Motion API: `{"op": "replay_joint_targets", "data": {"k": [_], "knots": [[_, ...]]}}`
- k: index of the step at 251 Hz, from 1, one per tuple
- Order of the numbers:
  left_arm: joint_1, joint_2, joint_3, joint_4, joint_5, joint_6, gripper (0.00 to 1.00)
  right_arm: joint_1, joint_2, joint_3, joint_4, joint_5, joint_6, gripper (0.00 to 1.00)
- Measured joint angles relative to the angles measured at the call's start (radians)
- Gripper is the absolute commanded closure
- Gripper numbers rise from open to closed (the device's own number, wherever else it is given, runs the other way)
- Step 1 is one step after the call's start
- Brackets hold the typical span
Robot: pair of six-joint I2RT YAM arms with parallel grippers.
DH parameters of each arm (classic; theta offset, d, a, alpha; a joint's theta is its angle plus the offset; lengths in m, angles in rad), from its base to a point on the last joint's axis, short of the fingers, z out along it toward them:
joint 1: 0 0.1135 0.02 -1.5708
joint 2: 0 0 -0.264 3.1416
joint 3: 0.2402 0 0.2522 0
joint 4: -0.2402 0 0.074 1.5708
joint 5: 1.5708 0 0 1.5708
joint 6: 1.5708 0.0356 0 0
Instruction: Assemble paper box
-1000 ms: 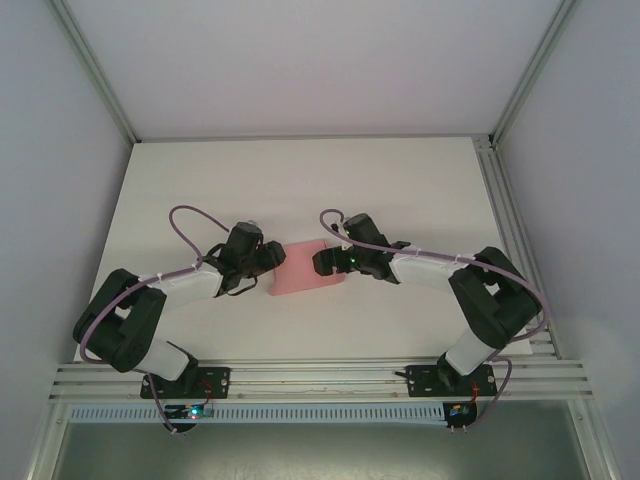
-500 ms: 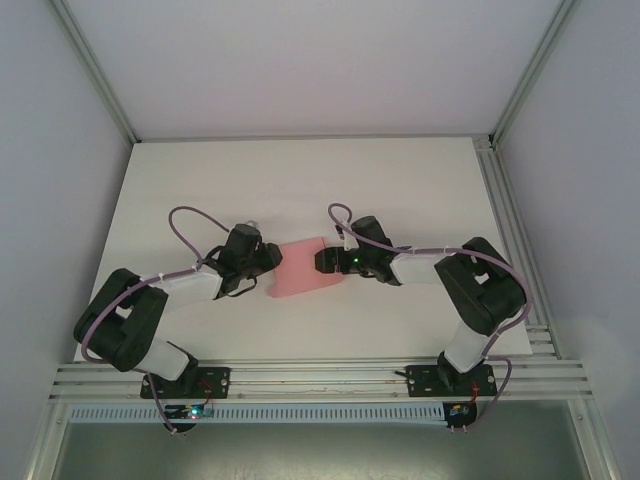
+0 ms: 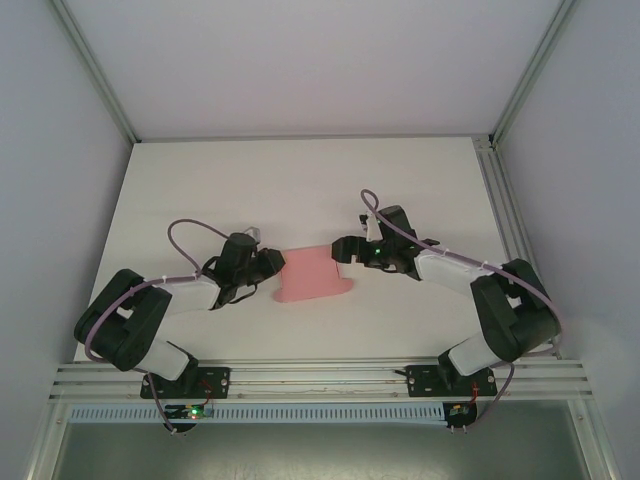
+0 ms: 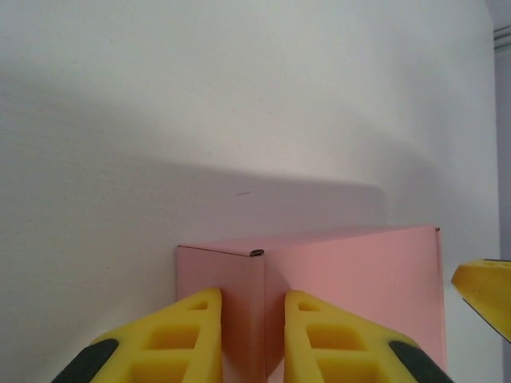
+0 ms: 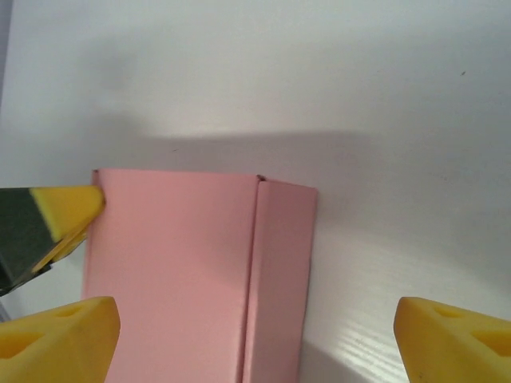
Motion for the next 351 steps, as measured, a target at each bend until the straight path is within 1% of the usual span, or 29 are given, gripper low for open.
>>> {"op": "replay_joint_targets", "data": {"k": [11,28,78,98,141,199,232,261,267,281,290,304,316,325,341,346,351], "knots": [[0.005,0.000,-0.015,0.026,0.008,-0.011,0.89,0.000,-0.004,0.000,-0.007,-0.015,0.003,0.11],[0.014,0.000,-0.039,0.069,0.020,-0.027,0.92,-0.006,-0.003,0.000,-0.019,-0.041,0.010,0.11],[0.039,0.001,-0.126,0.222,0.057,-0.068,0.92,-0.015,0.011,0.000,-0.040,-0.118,0.032,0.11],[0.045,0.001,-0.148,0.258,0.073,-0.078,0.92,-0.019,0.031,0.003,-0.045,-0.153,0.034,0.11],[0.047,-0.002,-0.156,0.272,0.077,-0.083,0.94,-0.018,0.114,0.019,-0.027,-0.225,0.057,0.11],[0.047,-0.009,-0.164,0.274,0.076,-0.085,0.94,0.009,0.207,0.043,0.077,-0.313,0.129,0.14],[0.048,-0.009,-0.165,0.281,0.066,-0.085,0.94,0.054,0.241,0.061,0.152,-0.355,0.175,0.19],[0.058,-0.006,-0.169,0.292,0.057,-0.086,0.94,0.050,0.242,0.061,0.197,-0.372,0.219,0.24],[0.060,-0.004,-0.169,0.294,0.054,-0.086,0.94,0.049,0.242,0.061,0.206,-0.374,0.225,0.27],[0.061,-0.001,-0.169,0.299,0.049,-0.087,0.94,0.047,0.242,0.061,0.222,-0.377,0.236,0.39],[0.061,0.001,-0.168,0.303,0.047,-0.087,0.92,0.046,0.241,0.060,0.232,-0.380,0.240,0.44],[0.064,0.003,-0.168,0.309,0.044,-0.087,0.90,0.043,0.236,0.058,0.238,-0.380,0.252,0.55],[0.066,0.004,-0.167,0.311,0.046,-0.087,0.89,0.039,0.229,0.054,0.246,-0.380,0.266,0.58],[0.066,0.004,-0.165,0.311,0.052,-0.084,0.86,0.037,0.221,0.051,0.248,-0.379,0.268,0.58],[0.066,0.004,-0.151,0.301,0.070,-0.066,0.73,0.029,0.204,0.040,0.245,-0.376,0.270,0.58],[0.066,0.001,-0.139,0.287,0.075,-0.051,0.64,0.026,0.197,0.036,0.244,-0.376,0.270,0.59],[0.066,-0.002,-0.124,0.268,0.081,-0.049,0.51,0.022,0.191,0.032,0.243,-0.376,0.270,0.59]]}}
